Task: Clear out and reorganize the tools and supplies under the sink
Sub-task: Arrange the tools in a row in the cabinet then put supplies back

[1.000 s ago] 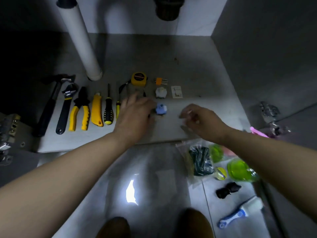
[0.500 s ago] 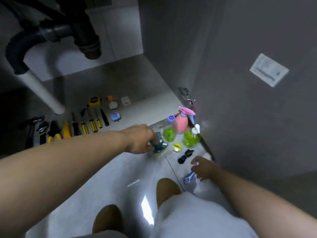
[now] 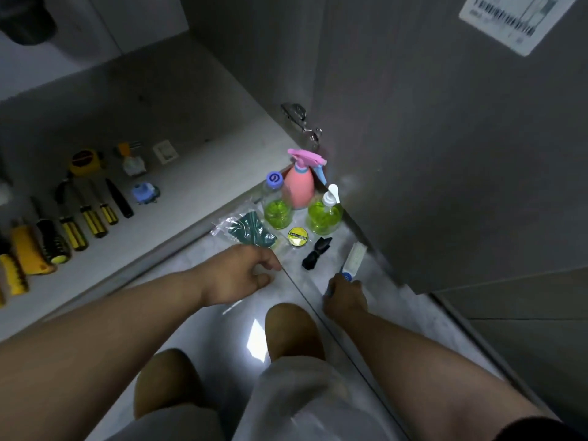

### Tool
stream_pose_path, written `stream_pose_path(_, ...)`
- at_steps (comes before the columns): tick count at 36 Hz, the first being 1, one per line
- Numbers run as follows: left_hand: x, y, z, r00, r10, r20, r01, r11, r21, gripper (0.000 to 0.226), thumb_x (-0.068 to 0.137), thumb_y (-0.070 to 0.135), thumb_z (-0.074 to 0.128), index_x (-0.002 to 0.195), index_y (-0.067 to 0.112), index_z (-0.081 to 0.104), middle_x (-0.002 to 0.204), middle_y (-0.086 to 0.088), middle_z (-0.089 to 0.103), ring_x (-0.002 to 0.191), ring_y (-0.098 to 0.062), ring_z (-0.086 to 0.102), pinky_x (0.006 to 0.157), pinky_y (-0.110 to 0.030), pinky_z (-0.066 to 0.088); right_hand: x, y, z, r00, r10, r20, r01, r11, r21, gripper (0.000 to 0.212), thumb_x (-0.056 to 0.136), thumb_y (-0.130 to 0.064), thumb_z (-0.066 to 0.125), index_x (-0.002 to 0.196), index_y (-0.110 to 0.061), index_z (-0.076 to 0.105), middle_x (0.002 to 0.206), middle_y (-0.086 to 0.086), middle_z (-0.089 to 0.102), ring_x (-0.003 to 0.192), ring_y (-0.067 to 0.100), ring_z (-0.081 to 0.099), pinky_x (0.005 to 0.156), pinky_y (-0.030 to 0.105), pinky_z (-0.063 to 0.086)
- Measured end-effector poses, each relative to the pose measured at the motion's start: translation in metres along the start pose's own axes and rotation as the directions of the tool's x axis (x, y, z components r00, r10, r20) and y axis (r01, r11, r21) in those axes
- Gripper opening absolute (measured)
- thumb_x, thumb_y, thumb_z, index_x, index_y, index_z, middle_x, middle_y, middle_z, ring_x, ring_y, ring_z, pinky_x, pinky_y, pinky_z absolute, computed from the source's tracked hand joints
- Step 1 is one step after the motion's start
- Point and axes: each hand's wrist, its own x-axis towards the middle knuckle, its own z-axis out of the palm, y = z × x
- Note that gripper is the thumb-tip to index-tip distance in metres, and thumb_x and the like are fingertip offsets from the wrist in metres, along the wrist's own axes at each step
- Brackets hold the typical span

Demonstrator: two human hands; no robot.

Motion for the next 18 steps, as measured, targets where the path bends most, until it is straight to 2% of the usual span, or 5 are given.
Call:
stream_pose_path(4,-0.007,-0.01,-0.006,0.999,-0.021,0.038,0.021,1.0,0.015,0.028,0.098,0.019,0.062,0.125,0.023,0.068,0.126,0.009,0.067,0.117,-0.007,0.06,0.106,-0.026,0.045,-0.007,0.01,0.005,0.999,0.014,-0.034,-0.016,0.998,-0.06,0.034,0.099,-0.018,0.048,0.132,-0.013,0.05,0.126,0.019,0.049,0.11,0.036,0.059,0.096,0.039,0.05)
stream_pose_path(8,-0.023,-0.012,-0.03,0.997,-0.043,0.07,0.034,0.991,0.126,0.027,0.099,0.022,0.061,0.126,0.026,0.067,0.123,0.011,0.067,0.113,-0.008,0.061,0.103,-0.027,0.047,-0.025,0.017,0.0,0.999,0.002,-0.04,-0.002,1.0,-0.011,0.037,0.104,-0.017,0.042,0.14,-0.011,0.047,0.131,0.02,0.051,0.116,0.035,0.057,0.096,0.036,0.047)
stream_pose_path(12,-0.043,-0.018,-0.061,0.994,-0.101,0.046,0.085,0.959,0.269,0.029,0.1,0.028,0.06,0.129,0.028,0.065,0.127,0.009,0.064,0.116,-0.011,0.059,0.103,-0.032,0.047,-0.049,0.021,-0.018,0.991,-0.129,-0.037,0.132,0.986,0.098,0.015,0.089,-0.004,0.053,0.1,-0.014,0.052,0.101,0.017,0.059,0.089,0.031,0.056,0.075,0.034,0.047)
stream_pose_path(15,-0.058,-0.021,-0.08,0.989,-0.15,0.001,0.142,0.942,0.304,0.031,0.1,0.03,0.061,0.131,0.027,0.064,0.129,0.007,0.065,0.115,-0.013,0.061,0.101,-0.031,0.049,-0.068,0.017,-0.033,0.98,-0.189,-0.06,0.195,0.972,0.128,0.02,0.083,0.001,0.056,0.083,-0.015,0.043,0.085,0.015,0.059,0.075,0.034,0.058,0.064,0.043,0.051)
stream_pose_path(18,-0.072,-0.022,-0.092,0.983,-0.173,-0.06,0.182,0.951,0.252,0.026,0.099,0.027,0.062,0.125,0.025,0.066,0.124,0.005,0.067,0.111,-0.014,0.063,0.1,-0.034,0.05,-0.086,-0.004,-0.053,0.966,-0.241,-0.095,0.254,0.955,0.154,0.033,0.082,-0.002,0.061,0.082,-0.022,0.034,0.08,0.01,0.059,0.069,0.03,0.062,0.06,0.036,0.049)
